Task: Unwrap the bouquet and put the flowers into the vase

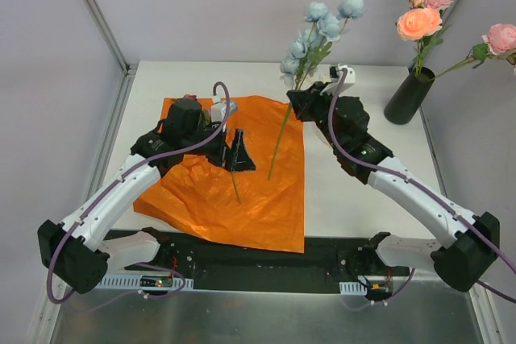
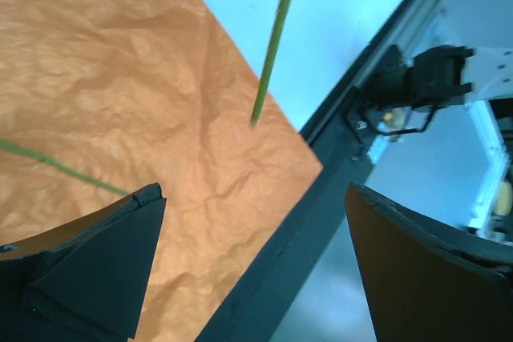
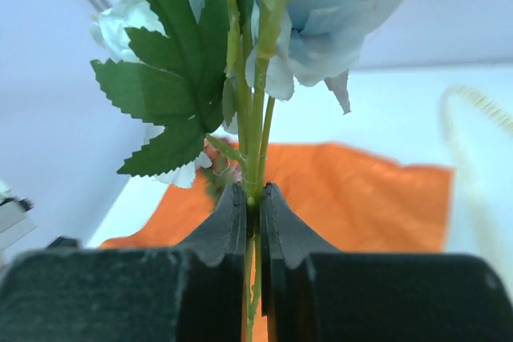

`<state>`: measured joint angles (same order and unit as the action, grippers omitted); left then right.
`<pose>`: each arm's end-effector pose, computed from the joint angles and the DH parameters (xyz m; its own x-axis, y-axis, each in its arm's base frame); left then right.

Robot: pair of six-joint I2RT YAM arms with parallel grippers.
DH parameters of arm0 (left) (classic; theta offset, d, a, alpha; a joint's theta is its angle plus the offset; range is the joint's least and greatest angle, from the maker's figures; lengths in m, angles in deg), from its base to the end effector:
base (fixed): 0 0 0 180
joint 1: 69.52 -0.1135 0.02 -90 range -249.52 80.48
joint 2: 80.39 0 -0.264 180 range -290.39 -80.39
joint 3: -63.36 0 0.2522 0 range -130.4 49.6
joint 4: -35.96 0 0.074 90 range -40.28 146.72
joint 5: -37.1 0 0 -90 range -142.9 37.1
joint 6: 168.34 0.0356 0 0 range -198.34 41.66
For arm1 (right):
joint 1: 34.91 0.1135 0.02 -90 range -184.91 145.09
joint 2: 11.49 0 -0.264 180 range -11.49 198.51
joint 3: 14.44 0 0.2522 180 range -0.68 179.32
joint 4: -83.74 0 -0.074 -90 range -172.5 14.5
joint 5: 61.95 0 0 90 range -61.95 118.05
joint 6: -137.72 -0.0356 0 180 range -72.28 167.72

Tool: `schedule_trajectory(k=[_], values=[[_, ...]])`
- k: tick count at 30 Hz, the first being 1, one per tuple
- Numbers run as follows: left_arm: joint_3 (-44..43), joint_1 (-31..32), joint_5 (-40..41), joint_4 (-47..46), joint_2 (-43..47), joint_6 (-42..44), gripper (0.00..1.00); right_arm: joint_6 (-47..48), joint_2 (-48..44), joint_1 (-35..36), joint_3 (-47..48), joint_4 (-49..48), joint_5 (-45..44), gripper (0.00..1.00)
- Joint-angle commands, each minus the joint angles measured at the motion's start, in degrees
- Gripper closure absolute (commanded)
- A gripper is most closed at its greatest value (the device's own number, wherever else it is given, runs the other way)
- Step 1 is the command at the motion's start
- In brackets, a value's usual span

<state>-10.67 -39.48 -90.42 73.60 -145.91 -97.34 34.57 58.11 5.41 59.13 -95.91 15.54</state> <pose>0.2050 -0.1436 0.3413 -0.6777 0.0936 -0.7294 0.6737 0.4767 -0.5647 0.2247 0.1805 0.3853 -0.0593 0.2409 -0.9687 -0.4656 0.8517 0.2404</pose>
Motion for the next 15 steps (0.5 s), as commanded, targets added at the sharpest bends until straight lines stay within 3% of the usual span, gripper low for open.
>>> schedule_trajectory(k=[1, 8, 11, 15], values=[[0.05, 0.37, 10.41, 6.09, 5.30, 9.24, 0.01, 21.55, -5.61, -0.59, 3.99, -6.18, -9.27, 1.00], [4.02, 0.45, 26.69, 6.18, 8.74, 11.09, 0.01, 42.74, -9.74, -4.09, 6.19, -14.87, -11.92, 1.00], [4.37, 0.46, 28.82, 6.09, 9.44, 10.83, 0.01, 49.17, -10.98, -8.66, 6.37, -18.83, -10.87, 1.00], [4.37, 0.45, 30.22, 6.09, 9.97, 10.74, 0.01, 50.50, -11.69, -17.00, 7.51, -24.46, -8.41, 1.00]])
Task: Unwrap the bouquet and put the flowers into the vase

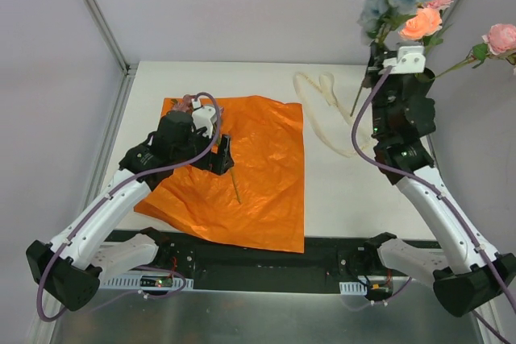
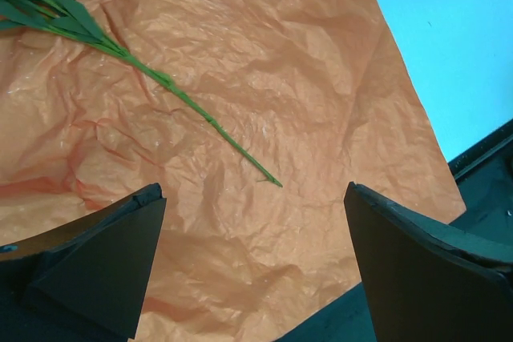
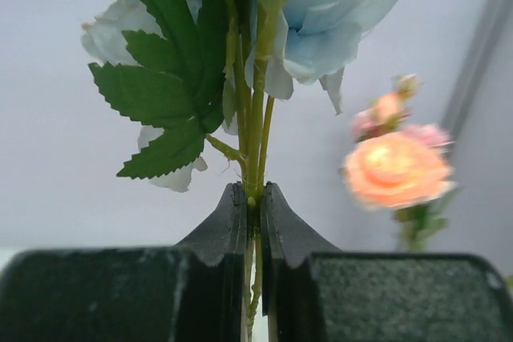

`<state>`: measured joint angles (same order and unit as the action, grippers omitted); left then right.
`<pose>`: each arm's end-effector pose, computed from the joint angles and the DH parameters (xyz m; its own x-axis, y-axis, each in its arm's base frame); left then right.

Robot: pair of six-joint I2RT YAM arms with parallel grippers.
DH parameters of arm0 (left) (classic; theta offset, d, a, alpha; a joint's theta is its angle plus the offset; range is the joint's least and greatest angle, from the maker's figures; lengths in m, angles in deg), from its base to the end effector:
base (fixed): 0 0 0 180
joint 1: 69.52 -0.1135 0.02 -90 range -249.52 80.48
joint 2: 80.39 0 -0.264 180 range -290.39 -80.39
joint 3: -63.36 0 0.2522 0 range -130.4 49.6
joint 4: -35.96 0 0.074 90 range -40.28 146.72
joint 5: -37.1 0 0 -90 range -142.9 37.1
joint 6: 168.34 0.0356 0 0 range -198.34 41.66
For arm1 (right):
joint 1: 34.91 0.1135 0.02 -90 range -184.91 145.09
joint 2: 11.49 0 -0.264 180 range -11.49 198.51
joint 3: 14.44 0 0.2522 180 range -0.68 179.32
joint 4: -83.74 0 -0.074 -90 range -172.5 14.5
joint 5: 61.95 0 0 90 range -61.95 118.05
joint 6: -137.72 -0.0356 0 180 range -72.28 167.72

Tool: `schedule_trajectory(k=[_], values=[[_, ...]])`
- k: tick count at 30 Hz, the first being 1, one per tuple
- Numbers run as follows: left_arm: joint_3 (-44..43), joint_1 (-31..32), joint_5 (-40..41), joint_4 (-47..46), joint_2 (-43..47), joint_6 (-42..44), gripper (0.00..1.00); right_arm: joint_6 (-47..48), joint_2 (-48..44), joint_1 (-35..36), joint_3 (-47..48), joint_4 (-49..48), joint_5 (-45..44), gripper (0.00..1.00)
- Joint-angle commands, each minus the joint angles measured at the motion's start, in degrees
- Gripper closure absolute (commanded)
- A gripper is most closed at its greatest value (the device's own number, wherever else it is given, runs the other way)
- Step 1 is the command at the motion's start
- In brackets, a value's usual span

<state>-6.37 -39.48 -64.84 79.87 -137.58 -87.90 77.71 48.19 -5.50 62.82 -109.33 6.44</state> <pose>0.1833 -0.1145 0.3335 -0.5511 0.1310 -0.8241 0.5589 0.7913 -0.2480 0.1975 0.0963 0.4722 0.4749 -0.2658 -0.8390 0.0656 0.9613 -0.2674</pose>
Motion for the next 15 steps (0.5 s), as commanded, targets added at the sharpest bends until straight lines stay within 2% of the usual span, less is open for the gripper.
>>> schedule_trajectory(k=[1, 8, 15], values=[[0.15, 0.37, 5.08, -0.18, 1.82, 1.30, 0.01, 7.44, -1.59, -8.21, 4.43, -12.44, 1.04, 1.00], [0.94, 0.46, 7.72, -0.18, 2.78, 1.65, 0.01, 6.66, 4.47, -23.24, 9.96, -16.85, 7.10, 1.00], [1.03, 0.46, 11.59, -0.18, 3.49, 2.00, 0.01, -0.46, 10.80, -34.67, 14.54, -18.87, 11.67, 1.00]])
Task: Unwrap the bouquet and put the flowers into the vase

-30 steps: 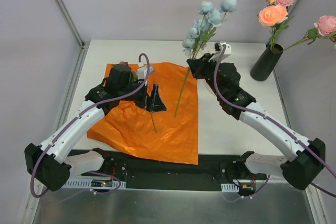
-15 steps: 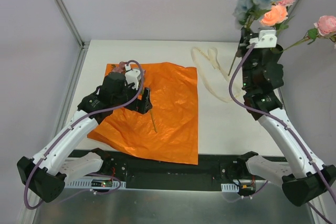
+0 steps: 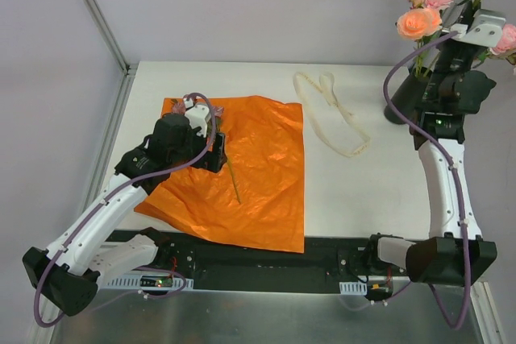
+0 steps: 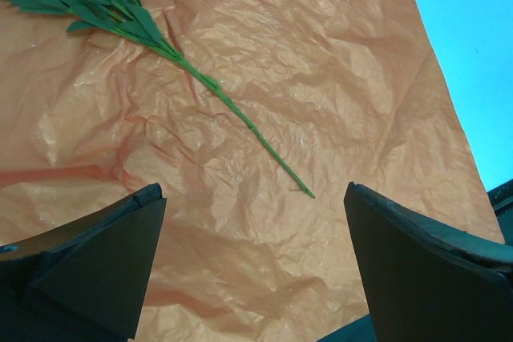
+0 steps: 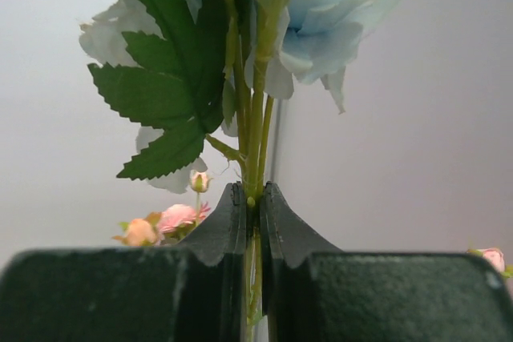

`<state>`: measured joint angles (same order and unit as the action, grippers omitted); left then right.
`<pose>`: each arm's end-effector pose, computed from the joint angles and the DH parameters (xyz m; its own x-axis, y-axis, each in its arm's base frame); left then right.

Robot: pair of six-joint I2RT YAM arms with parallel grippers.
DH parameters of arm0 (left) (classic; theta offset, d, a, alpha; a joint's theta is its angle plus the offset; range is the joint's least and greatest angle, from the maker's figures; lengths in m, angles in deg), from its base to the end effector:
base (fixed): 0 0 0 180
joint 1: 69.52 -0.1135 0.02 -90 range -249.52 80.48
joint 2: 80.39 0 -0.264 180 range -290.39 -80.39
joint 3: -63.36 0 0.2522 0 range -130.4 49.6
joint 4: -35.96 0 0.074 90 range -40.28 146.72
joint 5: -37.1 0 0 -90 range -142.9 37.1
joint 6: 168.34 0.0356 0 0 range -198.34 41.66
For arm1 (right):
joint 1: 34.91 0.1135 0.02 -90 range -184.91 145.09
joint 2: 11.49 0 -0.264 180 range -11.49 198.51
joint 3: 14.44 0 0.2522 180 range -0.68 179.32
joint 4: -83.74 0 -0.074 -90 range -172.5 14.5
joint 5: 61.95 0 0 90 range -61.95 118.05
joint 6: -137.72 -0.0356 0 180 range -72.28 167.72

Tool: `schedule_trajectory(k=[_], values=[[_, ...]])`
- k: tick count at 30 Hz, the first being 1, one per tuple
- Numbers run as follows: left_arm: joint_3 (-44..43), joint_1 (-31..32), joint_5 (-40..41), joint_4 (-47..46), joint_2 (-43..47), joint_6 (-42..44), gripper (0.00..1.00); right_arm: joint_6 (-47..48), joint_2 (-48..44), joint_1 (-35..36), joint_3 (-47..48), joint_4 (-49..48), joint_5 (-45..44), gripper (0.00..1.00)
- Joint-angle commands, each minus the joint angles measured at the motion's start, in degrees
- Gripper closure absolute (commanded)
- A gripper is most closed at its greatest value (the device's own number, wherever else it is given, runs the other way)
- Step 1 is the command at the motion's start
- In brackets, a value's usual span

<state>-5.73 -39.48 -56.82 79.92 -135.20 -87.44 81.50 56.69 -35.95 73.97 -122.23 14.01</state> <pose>0.1783 -0.1059 0.3372 -0.5104 0.1129 -0.8525 0.4761 0.8626 -0.1708 0.2334 -0.0129 0.5241 0.4967 -0.5485 -0.6727 0.5554 0.7964 -0.2393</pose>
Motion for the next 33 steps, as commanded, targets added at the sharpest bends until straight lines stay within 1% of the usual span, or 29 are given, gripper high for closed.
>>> schedule_trajectory(k=[1, 3, 4, 7, 13, 17, 25, 31, 33], values=[[0.31, 0.46, 3.57, -0.22, 1.02, 1.46, 0.01, -5.12, 3.09, -5.45, 3.48, -6.67, 5.07, 1.00], [0.31, 0.46, 3.66, -0.22, 0.75, 1.63, 0.01, -7.49, 5.11, -7.65, 3.83, -8.26, 6.74, 1.00], [0.31, 0.46, 4.96, -0.22, 0.67, 1.55, 0.01, -8.20, 6.42, -8.71, 4.18, -8.96, 7.36, 1.00], [0.22, 0.46, 5.94, -0.22, 0.32, 1.72, 0.01, -9.43, 10.03, -10.38, 5.59, -10.63, 9.29, 1.00], [0.05, 0.46, 6.91, -0.22, -0.48, 2.07, 0.01, -11.80, 18.29, -12.58, 8.22, -14.85, 11.14, 1.00], [-0.13, 0.46, 7.17, -0.22, -1.09, 2.16, 0.01, -11.37, 22.07, -13.29, 8.76, -16.78, 11.41, 1.00], [0.05, 0.45, 7.62, -0.22, -1.88, 2.07, 0.01, -10.75, 27.52, -14.43, 7.35, -19.51, 12.98, 1.00], [0.05, 0.45, 7.70, -0.22, -1.44, 1.81, 0.01, -13.38, 28.67, -14.52, 4.54, -17.59, 12.03, 1.00], [0.05, 0.46, 7.62, -0.22, -1.53, 1.81, 0.01, -13.65, 28.32, -14.52, 3.92, -15.92, 10.10, 0.96]])
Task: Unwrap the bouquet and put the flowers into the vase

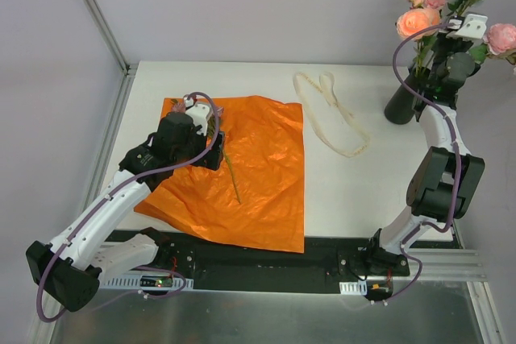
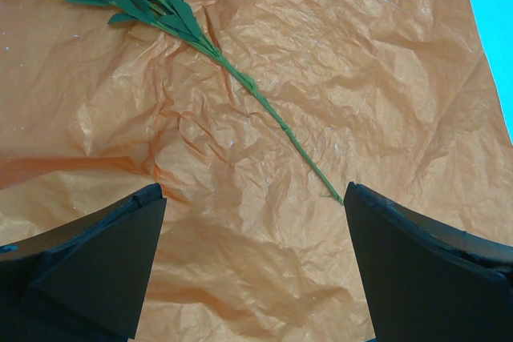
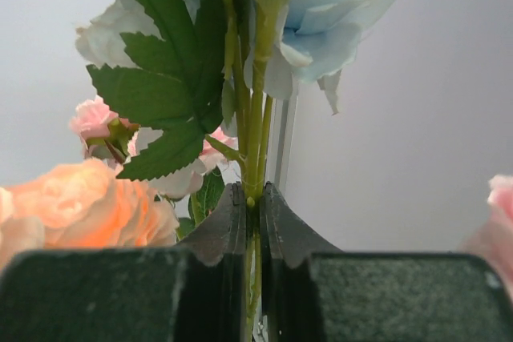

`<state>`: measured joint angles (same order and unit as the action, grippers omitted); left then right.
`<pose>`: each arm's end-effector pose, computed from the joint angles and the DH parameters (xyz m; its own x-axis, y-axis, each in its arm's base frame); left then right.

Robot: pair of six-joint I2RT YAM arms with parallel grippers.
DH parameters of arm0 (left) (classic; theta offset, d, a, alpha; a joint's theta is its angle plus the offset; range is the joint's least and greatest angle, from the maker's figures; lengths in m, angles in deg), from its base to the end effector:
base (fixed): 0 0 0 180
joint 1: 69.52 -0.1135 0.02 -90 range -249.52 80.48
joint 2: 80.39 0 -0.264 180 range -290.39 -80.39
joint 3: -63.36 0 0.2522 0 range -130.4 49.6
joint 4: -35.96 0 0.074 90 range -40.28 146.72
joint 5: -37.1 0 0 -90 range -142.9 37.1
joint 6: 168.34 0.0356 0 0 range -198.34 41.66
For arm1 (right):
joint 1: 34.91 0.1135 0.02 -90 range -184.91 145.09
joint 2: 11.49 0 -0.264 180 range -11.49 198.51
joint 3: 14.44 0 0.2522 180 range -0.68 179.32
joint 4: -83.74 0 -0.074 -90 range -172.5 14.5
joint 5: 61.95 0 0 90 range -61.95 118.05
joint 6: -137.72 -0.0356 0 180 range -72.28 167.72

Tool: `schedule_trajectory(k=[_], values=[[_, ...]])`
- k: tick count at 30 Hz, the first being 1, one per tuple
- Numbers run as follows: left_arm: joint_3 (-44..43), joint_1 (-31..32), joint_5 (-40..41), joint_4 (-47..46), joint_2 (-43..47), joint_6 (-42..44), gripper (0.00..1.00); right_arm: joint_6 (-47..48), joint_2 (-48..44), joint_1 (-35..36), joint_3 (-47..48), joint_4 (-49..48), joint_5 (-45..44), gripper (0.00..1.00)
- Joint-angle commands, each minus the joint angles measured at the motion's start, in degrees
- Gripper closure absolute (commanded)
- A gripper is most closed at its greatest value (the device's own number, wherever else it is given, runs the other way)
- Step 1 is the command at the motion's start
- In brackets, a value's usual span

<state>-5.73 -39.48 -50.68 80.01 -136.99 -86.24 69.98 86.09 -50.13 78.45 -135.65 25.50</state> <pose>0.1862 -0.1061 0.3311 -0.5136 0.1384 -0.8468 0.4049 0.9092 -0.0970 0.3819 -0.1056 0.4169 0.3957 -0.4998 -0.7705 0.4835 0.8266 -0.2880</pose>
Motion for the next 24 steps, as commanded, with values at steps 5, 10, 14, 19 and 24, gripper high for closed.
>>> schedule_trajectory(k=[5, 10, 14, 19, 24], values=[[0.05, 0.46, -0.20, -0.31, 0.26, -0.09, 0.01, -4.76, -2.65, -0.33, -0.12, 5.57, -4.92, 0.82], [0.22, 0.46, 0.42, -0.31, 1.32, -0.18, 0.01, -8.46, -5.47, 0.46, 2.95, 21.80, -10.36, 0.73], [0.14, 0.46, -0.02, -0.31, 1.31, -0.36, 0.01, -11.79, -7.23, 0.72, 5.41, 34.22, -13.97, 0.64], [0.05, 0.45, -0.02, -0.31, 1.84, -0.62, 0.01, -16.89, -9.60, 0.72, 6.82, 47.67, -14.77, 0.56], [-0.13, 0.46, -1.25, -0.31, 1.58, -2.29, 0.01, -22.16, -13.02, 0.98, 6.30, 56.99, -11.87, 0.50]])
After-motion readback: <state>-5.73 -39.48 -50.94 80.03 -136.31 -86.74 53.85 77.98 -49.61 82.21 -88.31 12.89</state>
